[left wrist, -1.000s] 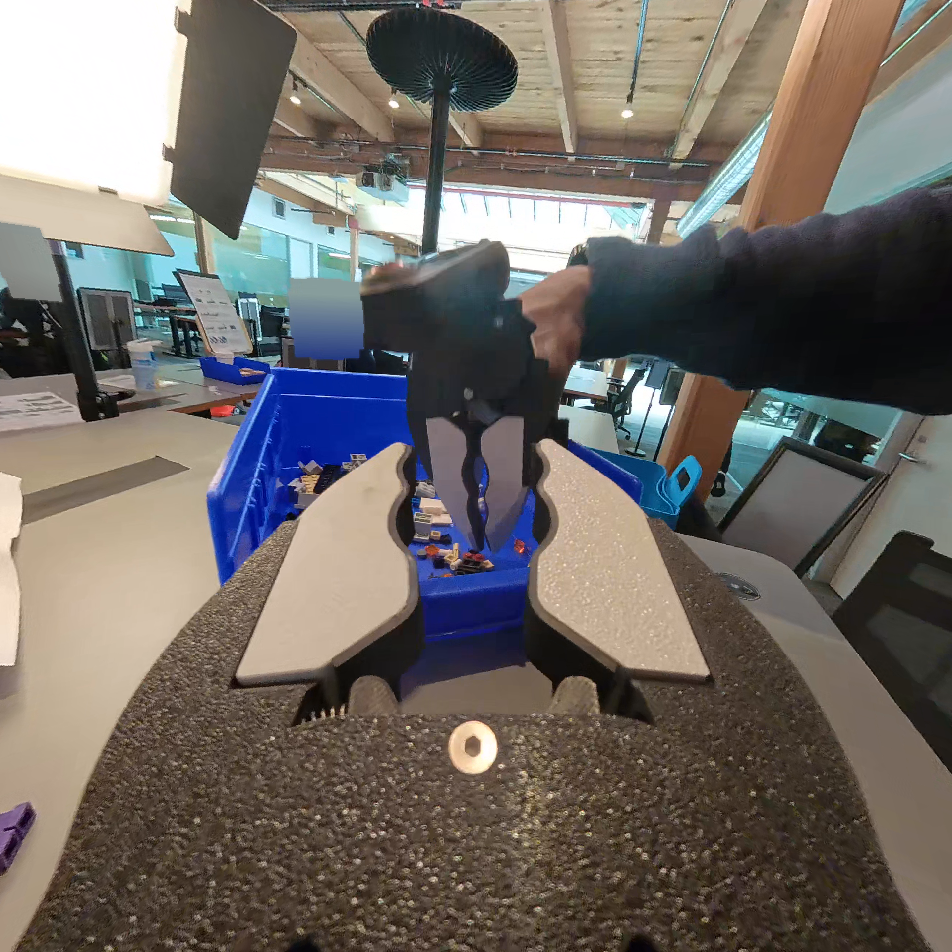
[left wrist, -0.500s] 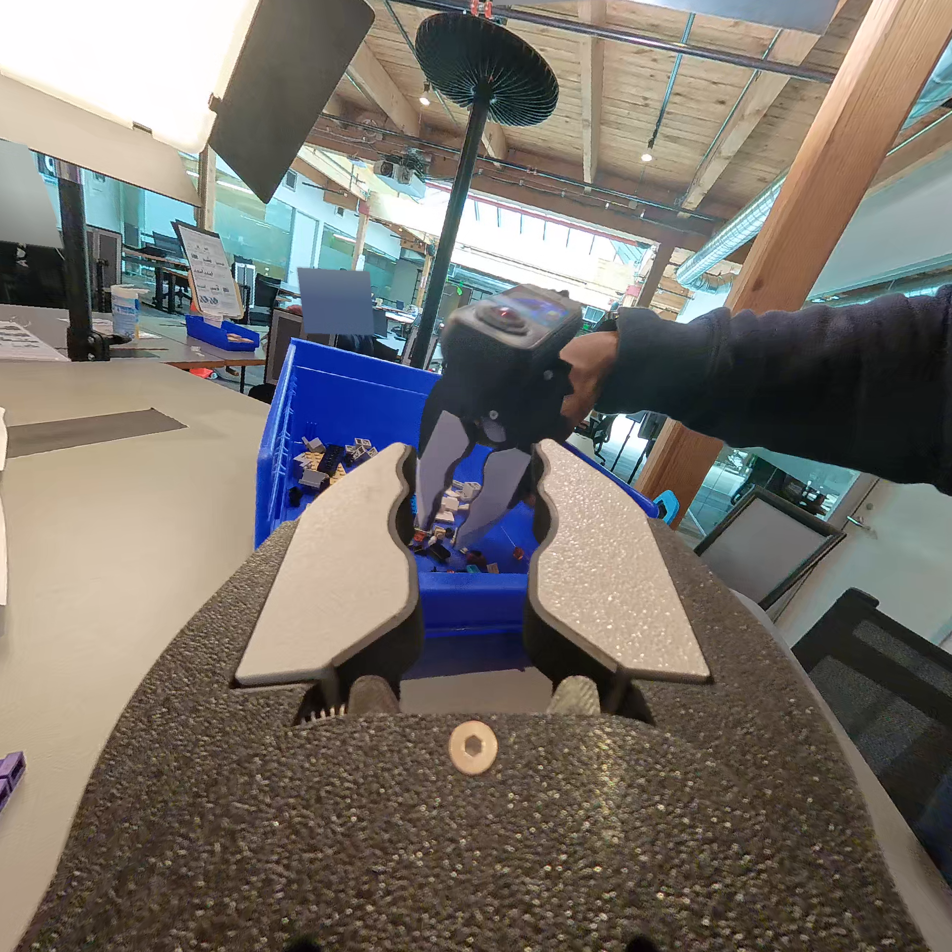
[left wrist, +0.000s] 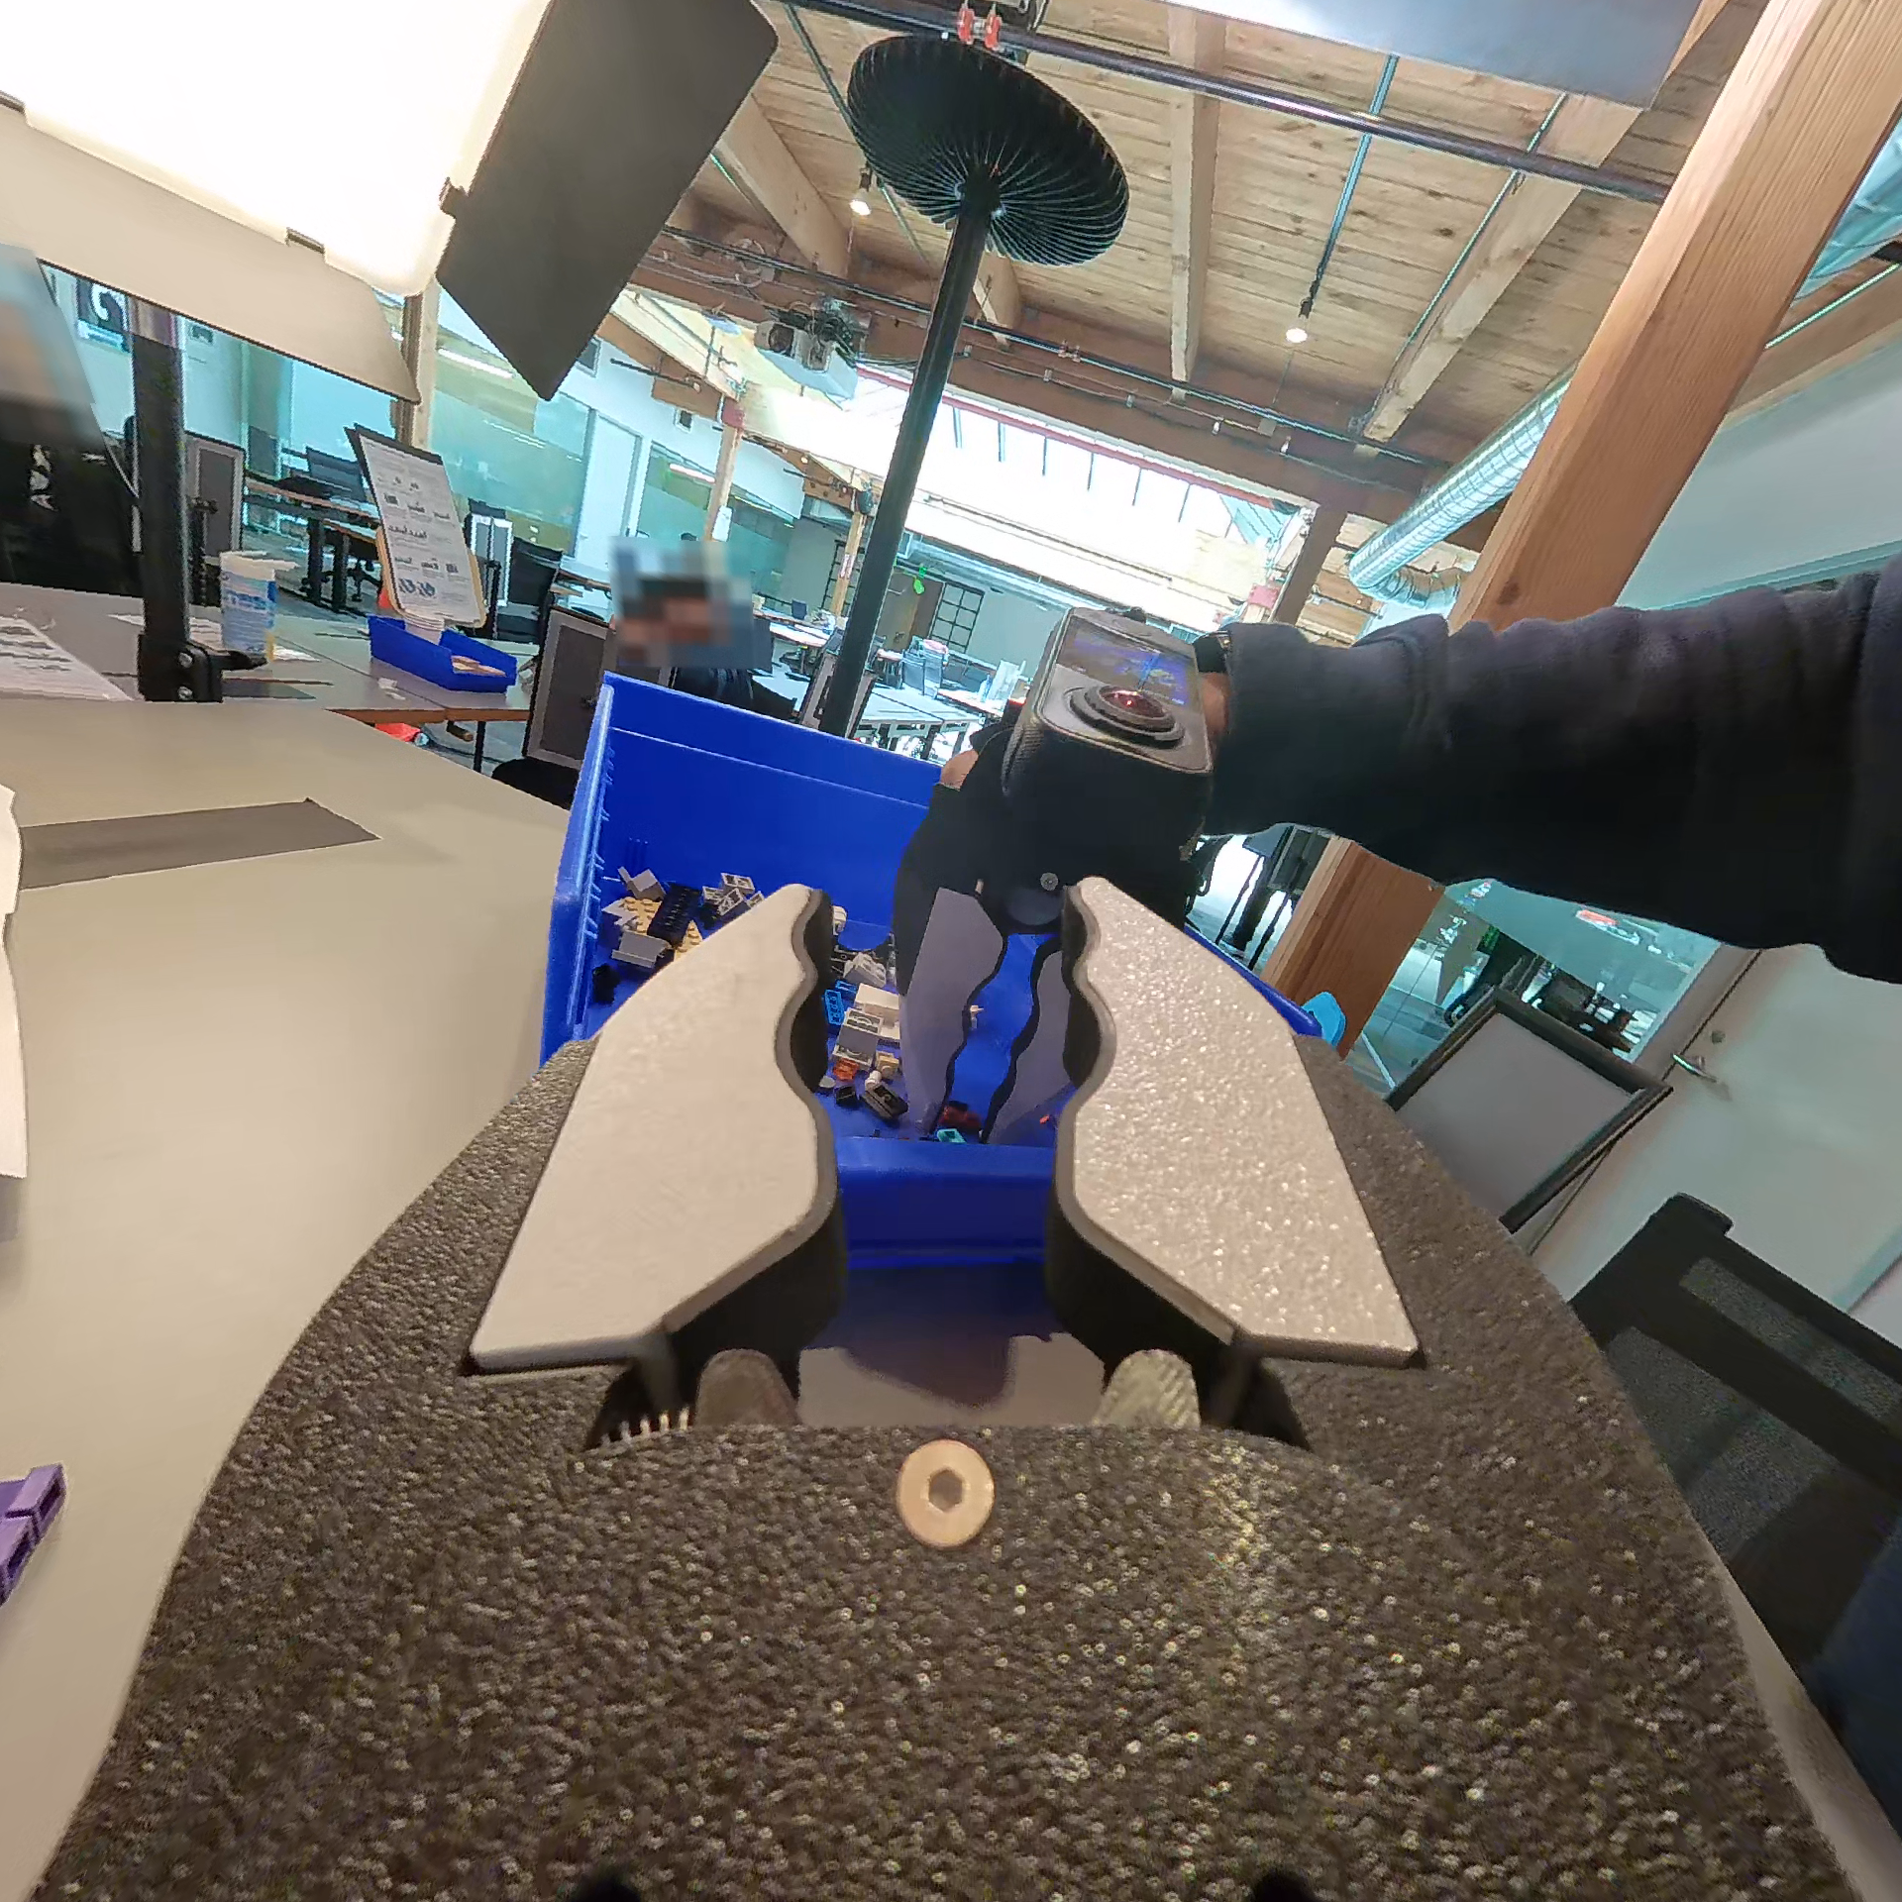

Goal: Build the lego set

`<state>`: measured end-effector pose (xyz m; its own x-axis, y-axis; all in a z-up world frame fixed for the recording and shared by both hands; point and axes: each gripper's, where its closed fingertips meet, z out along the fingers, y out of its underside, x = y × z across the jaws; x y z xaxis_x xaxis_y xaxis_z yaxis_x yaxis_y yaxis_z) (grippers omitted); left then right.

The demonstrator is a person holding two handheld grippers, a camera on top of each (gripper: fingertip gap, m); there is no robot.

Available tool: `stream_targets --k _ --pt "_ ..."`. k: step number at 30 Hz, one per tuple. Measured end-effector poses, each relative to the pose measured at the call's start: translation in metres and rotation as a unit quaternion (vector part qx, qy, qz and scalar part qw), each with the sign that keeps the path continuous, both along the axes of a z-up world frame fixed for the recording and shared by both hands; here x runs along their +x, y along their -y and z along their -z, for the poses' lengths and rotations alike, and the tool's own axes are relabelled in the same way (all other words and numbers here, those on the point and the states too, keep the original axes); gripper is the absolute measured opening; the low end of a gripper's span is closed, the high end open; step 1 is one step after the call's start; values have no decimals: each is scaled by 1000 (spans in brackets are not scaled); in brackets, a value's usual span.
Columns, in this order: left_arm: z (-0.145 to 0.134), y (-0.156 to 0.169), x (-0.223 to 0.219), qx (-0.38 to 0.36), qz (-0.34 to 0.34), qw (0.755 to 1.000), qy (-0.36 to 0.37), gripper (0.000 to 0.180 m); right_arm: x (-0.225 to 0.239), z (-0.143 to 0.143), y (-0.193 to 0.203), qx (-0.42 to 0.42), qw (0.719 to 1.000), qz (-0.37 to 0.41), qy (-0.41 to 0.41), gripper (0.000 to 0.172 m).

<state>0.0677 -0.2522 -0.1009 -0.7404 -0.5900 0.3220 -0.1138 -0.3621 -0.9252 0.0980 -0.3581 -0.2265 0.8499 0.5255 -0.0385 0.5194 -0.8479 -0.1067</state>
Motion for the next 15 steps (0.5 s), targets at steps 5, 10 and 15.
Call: stream_targets --k 5,10,15 --pt "0 -2 1 -5 1 1000 -6 43 0 3 1 -10 1000 -1 12 13" --pt "1 -2 1 -5 2 1000 -7 43 0 4 -1 -10 1000 5 14 14" --pt "0 -2 0 -5 3 1000 -7 43 -1 5 0 -15 1000 10 14 3"
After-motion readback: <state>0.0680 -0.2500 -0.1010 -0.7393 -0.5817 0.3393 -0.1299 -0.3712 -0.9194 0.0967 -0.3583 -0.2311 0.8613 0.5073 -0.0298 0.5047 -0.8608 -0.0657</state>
